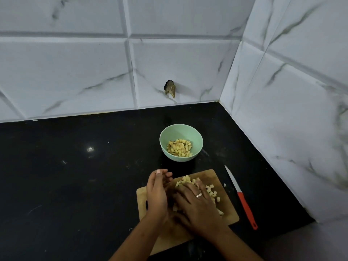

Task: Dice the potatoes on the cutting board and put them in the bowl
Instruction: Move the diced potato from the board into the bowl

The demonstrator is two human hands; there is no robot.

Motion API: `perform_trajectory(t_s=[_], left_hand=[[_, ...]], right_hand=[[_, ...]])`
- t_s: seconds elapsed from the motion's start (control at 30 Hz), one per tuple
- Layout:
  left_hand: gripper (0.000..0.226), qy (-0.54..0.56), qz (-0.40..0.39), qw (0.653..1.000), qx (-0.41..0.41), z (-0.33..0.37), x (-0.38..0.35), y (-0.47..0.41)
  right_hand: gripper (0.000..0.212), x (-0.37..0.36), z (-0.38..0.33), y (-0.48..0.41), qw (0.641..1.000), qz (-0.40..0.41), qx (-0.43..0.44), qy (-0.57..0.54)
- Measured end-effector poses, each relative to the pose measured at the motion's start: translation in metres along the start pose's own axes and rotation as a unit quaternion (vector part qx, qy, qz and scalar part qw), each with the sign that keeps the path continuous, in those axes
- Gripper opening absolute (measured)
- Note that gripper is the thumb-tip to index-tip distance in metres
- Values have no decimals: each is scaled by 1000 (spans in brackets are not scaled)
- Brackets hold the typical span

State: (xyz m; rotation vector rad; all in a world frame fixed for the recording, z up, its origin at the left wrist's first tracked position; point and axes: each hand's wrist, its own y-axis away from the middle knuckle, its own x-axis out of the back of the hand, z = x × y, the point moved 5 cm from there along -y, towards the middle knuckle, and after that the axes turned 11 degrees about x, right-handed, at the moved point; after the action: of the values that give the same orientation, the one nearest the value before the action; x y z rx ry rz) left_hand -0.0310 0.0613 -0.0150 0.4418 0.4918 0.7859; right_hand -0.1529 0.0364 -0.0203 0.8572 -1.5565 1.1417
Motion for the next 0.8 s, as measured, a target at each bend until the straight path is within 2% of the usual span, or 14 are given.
perform_trajectory(t_s=[0.13,0.27,0.4,0.5,0.6,0.67,0.8], left_hand=[[29,-37,-8,999,-13,-8,-5,1],[31,-68,-16,997,-35,-13,-7,4],[34,-102,-29,993,-53,-19,-3,9],[34,-125,-30,988,-82,-20,-6,15],[32,-195,-32,972,-126,-22,-18,20],[40,-227,-42,961,-150,-28,-25,19],[54,-246,-55,955,-155,-33,-30,15]], right_hand=[[52,7,20,9,998,17,-55,-2],[69,15,51,44,974,73,-177,-120],[94,3,61,58,961,-44,-222,-156],[104,-4,57,44,967,-95,-196,-135],[93,-4,48,23,977,-65,-166,-114],[79,-7,45,15,973,-37,-164,-158],[57,2,62,11,937,80,-208,-271]])
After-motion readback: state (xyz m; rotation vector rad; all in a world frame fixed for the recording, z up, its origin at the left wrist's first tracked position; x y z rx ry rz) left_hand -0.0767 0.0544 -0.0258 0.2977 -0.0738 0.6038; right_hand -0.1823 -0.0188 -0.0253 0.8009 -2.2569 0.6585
